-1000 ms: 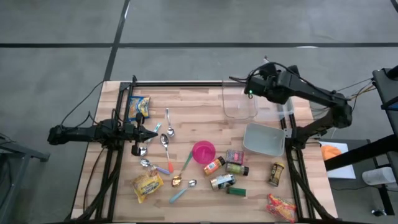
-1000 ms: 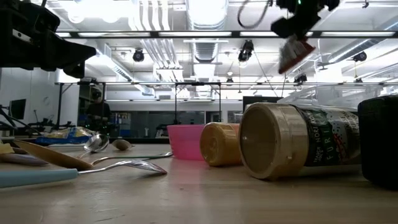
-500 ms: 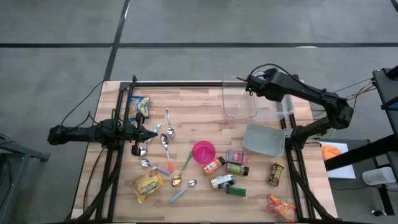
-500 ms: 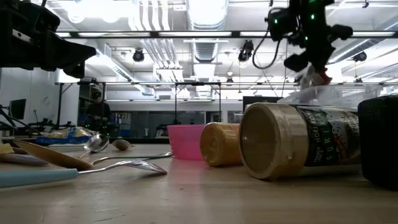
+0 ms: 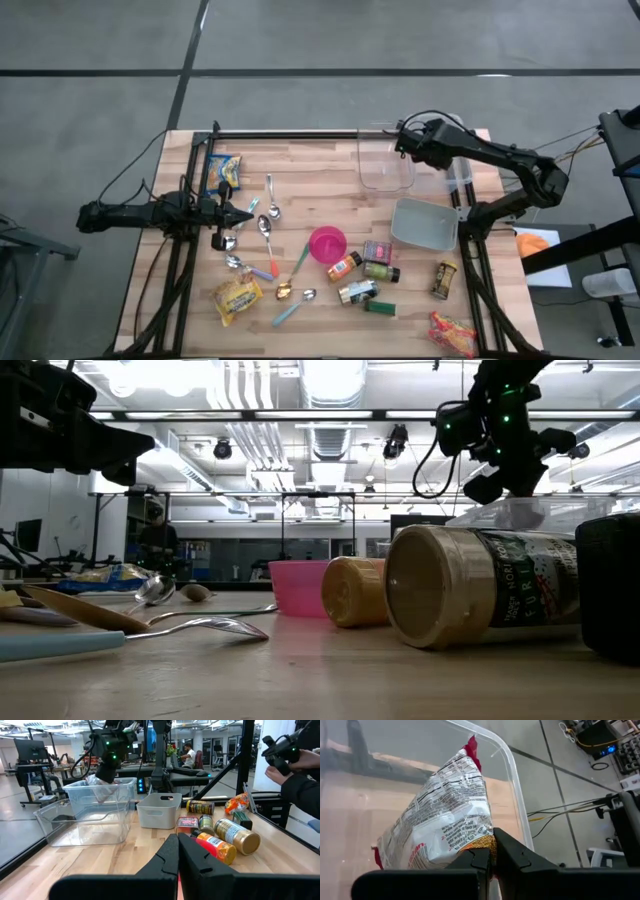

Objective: Pick & Place Food Item
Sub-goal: Put the red noodle pack into the white bin, then put the orange noodle pack into the white bin

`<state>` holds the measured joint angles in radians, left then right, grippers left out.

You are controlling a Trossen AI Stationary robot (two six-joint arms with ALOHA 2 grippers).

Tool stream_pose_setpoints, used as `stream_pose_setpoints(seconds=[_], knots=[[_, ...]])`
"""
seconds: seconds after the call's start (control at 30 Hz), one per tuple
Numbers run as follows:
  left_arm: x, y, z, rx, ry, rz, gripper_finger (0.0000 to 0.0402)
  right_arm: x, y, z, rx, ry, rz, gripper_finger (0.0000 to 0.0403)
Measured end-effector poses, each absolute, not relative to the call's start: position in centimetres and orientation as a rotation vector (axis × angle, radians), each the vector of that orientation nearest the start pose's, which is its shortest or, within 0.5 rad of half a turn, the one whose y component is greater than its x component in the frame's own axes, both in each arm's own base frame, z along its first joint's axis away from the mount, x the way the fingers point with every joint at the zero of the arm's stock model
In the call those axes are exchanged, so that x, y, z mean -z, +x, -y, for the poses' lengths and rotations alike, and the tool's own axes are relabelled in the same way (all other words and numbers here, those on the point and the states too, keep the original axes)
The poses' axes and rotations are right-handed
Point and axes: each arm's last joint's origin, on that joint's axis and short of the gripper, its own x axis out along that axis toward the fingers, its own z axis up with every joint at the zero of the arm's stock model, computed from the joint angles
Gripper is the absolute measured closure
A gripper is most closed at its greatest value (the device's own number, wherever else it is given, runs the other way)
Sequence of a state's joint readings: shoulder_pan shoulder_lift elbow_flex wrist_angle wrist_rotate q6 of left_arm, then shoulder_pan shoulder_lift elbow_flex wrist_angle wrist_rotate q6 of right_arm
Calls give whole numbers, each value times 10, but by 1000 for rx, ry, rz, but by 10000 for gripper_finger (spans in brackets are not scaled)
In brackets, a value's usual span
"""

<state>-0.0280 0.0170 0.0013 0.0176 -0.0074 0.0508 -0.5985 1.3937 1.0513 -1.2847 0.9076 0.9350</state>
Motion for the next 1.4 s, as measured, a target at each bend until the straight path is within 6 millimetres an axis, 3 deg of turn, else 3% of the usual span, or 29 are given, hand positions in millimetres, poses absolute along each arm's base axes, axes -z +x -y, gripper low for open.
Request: stream_pose_setpoints(seconds=[0.1,0.3,0.43,1.2,1.4], knots=[[-164,99,3,20,51,2,401,-252,169,143,1797,306,-1037,371],[-164,99,3,21,51,2,401,-255,168,142,1798,313,-1015,284],[-164,99,3,21,51,2,401,-258,167,141,1796,317,-999,251],[-164,99,3,21,51,2,401,-261,169,141,1752,329,-1001,164],[-164,99,3,21,51,2,401,-280,174,134,1667,355,-954,164]])
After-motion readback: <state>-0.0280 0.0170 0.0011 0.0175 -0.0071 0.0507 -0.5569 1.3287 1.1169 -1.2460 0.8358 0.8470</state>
